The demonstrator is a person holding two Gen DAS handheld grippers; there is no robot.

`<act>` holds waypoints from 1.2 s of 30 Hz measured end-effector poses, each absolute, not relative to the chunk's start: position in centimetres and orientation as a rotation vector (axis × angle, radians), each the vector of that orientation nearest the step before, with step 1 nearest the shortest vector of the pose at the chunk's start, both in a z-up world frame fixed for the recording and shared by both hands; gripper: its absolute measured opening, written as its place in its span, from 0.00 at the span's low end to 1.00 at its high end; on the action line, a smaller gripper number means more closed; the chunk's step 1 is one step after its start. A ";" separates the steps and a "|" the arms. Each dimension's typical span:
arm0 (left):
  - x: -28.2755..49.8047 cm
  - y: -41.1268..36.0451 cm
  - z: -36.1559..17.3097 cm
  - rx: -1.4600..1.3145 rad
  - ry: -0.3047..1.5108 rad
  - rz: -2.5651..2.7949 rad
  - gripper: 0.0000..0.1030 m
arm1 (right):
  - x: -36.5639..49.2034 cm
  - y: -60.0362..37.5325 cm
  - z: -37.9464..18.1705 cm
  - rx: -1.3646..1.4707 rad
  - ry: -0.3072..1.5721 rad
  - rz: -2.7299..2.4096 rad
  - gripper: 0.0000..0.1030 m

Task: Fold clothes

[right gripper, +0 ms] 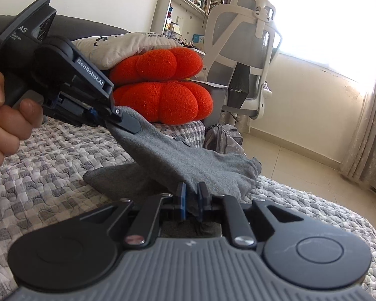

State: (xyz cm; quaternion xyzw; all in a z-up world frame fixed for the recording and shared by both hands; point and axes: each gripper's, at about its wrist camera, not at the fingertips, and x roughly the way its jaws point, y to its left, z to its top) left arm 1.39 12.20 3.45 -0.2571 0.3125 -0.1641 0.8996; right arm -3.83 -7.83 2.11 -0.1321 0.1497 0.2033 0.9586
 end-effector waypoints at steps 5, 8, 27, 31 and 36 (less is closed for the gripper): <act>1.2 13.5 0.4 -0.538 0.707 -0.293 0.07 | -3.3 -6.7 1.2 -0.307 0.384 0.453 0.18; 0.9 13.3 0.2 -0.521 0.697 -0.288 0.07 | -2.8 -6.8 0.5 -0.285 0.475 0.485 0.08; -1.4 13.2 0.4 -0.454 0.641 -0.242 0.08 | -1.7 -8.6 2.0 -0.098 0.464 0.455 0.24; -0.7 11.8 -0.6 -0.378 0.693 -0.198 0.09 | -1.3 -8.5 1.5 -0.075 0.502 0.462 0.25; -1.1 12.2 0.0 -0.364 0.692 -0.178 0.13 | -1.1 -8.4 1.2 -0.095 0.511 0.472 0.25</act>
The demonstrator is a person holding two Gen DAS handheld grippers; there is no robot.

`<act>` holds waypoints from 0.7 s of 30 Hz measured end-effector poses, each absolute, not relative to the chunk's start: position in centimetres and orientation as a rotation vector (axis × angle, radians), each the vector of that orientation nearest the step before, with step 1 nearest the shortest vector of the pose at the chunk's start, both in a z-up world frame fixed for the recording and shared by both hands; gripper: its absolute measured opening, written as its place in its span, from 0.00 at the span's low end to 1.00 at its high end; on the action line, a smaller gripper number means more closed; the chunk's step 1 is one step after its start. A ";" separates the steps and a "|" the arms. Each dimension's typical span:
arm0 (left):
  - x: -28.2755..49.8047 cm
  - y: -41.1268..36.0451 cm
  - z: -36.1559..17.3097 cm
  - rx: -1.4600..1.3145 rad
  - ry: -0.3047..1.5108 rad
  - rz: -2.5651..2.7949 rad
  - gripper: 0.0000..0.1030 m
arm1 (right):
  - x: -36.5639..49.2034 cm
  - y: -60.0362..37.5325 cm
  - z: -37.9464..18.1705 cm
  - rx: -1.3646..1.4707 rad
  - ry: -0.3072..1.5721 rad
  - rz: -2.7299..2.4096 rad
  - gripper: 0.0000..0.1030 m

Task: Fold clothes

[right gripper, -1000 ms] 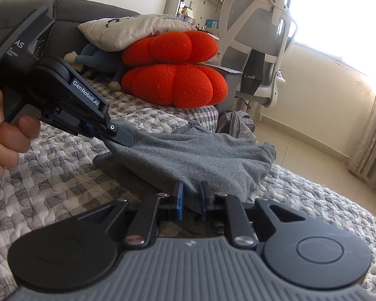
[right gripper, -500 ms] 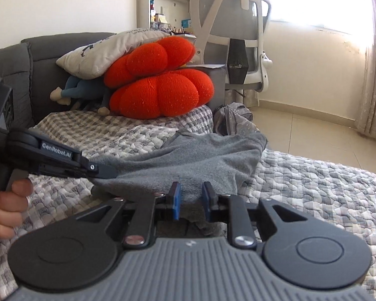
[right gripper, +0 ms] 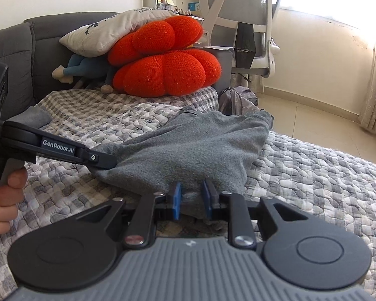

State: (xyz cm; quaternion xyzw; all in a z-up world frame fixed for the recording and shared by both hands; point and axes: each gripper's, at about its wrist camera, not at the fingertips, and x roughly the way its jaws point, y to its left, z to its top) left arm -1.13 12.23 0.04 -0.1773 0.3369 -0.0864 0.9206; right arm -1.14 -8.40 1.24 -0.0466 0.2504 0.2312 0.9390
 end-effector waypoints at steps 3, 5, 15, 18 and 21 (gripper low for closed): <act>-1.2 14.0 1.1 -0.440 0.674 -0.145 0.16 | -1.0 -9.2 1.0 -0.042 0.512 0.491 0.25; -1.7 14.6 2.3 -0.476 0.634 -0.147 0.16 | -1.0 -9.2 1.0 -0.024 0.512 0.490 0.25; 0.4 6.7 0.9 -0.337 0.675 -0.255 0.23 | -1.1 -9.3 0.9 0.007 0.516 0.486 0.25; 0.0 6.2 -0.1 -0.309 0.601 -0.259 0.24 | -1.2 -9.7 1.0 0.022 0.519 0.494 0.24; -0.7 6.2 -0.5 -0.281 0.556 -0.256 0.24 | -1.0 -10.3 1.2 0.065 0.521 0.503 0.21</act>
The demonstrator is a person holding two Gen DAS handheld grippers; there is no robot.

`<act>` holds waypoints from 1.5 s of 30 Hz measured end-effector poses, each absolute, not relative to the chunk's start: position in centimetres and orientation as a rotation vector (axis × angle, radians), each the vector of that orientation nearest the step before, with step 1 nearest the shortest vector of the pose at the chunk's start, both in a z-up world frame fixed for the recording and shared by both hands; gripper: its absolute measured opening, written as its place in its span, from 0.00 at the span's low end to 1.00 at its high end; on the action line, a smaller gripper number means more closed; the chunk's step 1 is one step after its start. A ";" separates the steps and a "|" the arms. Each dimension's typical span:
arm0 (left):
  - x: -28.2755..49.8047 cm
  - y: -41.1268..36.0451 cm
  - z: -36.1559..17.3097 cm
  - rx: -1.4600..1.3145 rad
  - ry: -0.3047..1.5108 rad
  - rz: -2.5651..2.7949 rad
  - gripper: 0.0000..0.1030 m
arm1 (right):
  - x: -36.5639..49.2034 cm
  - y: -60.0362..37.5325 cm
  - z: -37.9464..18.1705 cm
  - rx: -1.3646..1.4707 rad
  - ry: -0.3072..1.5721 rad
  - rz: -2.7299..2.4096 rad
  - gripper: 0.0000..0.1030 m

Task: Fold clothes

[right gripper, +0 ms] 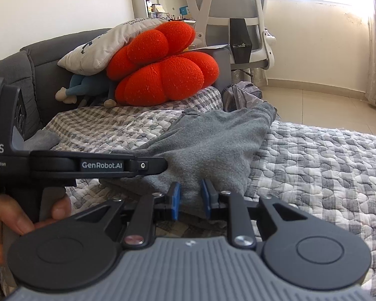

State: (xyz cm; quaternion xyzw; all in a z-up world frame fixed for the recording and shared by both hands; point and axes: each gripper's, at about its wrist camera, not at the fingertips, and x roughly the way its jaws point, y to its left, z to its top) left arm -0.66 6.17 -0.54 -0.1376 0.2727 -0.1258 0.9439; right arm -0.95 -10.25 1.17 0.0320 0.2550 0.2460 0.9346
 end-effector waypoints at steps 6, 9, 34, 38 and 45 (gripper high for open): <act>-0.8 6.4 -0.7 -0.300 0.539 -0.251 0.24 | -0.1 -11.6 2.6 0.157 0.479 0.470 0.31; -1.0 6.1 -0.6 -0.286 0.530 -0.245 0.24 | 1.8 -11.7 3.1 0.172 0.491 0.458 0.39; -1.5 6.0 -0.9 -0.277 0.505 -0.237 0.24 | 14.8 -14.1 2.5 0.267 0.598 0.121 0.47; -1.5 6.0 -0.9 -0.275 0.503 -0.235 0.24 | 14.7 -11.8 4.4 0.194 0.611 0.328 0.48; -1.7 6.0 -0.8 -0.273 0.500 -0.231 0.24 | 16.6 -4.4 3.2 -0.076 0.758 0.490 0.49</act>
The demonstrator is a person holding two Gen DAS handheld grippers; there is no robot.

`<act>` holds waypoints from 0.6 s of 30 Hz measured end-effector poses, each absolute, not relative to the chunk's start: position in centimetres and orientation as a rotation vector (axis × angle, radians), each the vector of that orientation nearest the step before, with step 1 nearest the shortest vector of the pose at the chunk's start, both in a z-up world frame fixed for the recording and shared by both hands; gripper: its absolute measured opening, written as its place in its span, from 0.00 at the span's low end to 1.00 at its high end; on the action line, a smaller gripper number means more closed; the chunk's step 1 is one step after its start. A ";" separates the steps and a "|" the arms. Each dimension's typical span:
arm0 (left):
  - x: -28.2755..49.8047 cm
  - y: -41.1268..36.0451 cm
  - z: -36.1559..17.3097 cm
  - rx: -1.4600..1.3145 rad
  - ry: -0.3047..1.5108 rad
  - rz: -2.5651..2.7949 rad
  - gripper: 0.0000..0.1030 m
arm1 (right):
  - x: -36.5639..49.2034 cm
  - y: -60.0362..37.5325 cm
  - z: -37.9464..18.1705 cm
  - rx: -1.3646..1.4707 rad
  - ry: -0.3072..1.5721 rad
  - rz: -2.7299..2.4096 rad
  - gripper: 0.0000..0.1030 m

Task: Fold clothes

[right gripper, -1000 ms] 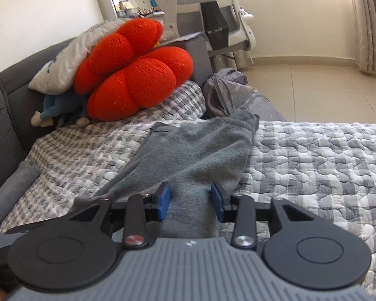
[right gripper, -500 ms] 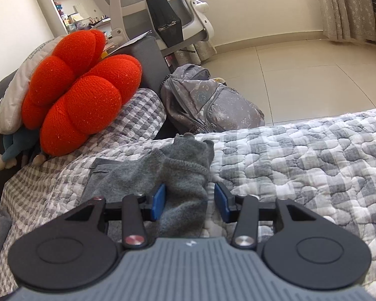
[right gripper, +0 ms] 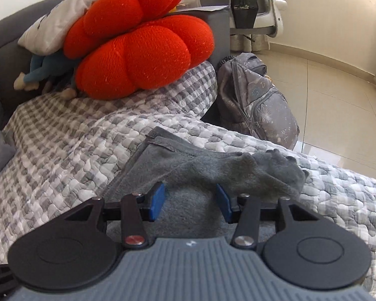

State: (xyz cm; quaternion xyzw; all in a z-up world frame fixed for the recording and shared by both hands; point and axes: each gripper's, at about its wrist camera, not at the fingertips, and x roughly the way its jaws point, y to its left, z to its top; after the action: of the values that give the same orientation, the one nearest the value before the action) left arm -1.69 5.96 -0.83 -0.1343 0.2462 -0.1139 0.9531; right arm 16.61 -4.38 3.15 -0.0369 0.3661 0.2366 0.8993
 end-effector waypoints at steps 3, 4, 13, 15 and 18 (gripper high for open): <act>-1.8 5.9 -0.8 -0.272 0.499 -0.231 0.24 | 17.6 -3.3 2.8 -0.138 0.757 0.518 0.49; -1.8 5.9 -0.8 -0.272 0.499 -0.231 0.24 | 18.0 -3.3 2.7 -0.149 0.755 0.520 0.48; -1.8 6.4 -0.9 -0.305 0.499 -0.242 0.24 | 17.6 -5.9 3.5 -0.089 0.550 0.304 0.47; -1.8 6.5 -0.9 -0.311 0.499 -0.244 0.24 | 15.9 -8.9 4.9 0.111 0.549 0.369 0.50; -1.8 6.6 -0.9 -0.317 0.500 -0.245 0.24 | 12.4 -12.8 5.6 0.318 0.599 0.416 0.56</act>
State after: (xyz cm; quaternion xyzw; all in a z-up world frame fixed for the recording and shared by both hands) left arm -1.82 6.55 -0.91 -0.1556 0.2459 -0.1205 0.9491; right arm 12.39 -12.83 5.61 0.1550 0.2918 0.2027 0.9218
